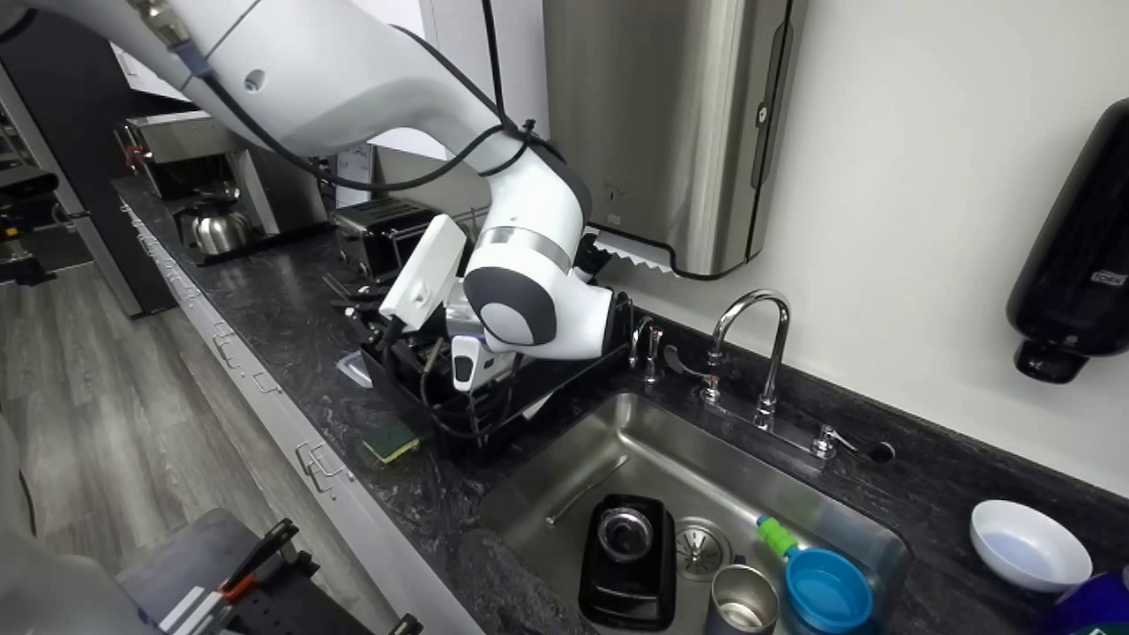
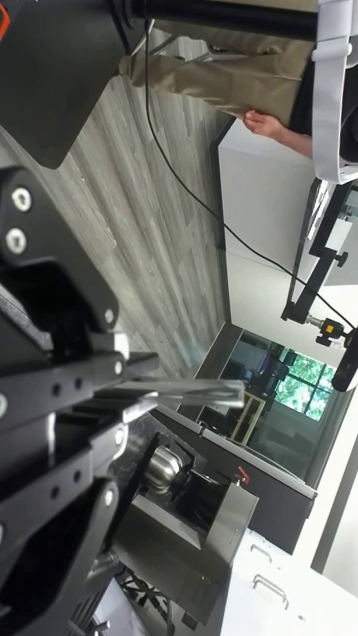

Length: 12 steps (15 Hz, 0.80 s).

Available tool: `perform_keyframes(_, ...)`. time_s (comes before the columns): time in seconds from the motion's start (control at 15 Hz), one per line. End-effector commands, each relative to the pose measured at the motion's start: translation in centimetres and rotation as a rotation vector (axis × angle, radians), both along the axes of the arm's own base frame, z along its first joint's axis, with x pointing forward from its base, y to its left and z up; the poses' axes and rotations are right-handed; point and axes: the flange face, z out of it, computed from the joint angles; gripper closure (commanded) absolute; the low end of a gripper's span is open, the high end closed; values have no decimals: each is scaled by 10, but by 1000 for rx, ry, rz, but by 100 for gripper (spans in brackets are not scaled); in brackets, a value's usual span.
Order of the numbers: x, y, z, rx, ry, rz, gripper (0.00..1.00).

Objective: Take the straw out of the sink and put it in the cutlery compartment, pick the lid on the tray, place it on the cup in the sink, lift the cup, drop it in the sink then move the pan in the sink to the left

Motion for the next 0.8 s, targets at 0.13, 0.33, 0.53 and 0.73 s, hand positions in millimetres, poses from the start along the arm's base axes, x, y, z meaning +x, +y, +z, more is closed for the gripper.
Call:
perform_keyframes(0.13, 6, 0, -9, -22, 14, -26, 97)
perform_keyframes(0.33, 7, 0, -15, -32, 21, -33, 97)
perform_keyframes(0.53, 7, 1, -17, -38, 17, -34, 97)
perform_keyframes(0.73, 9, 2, -19, -48, 13, -38, 97)
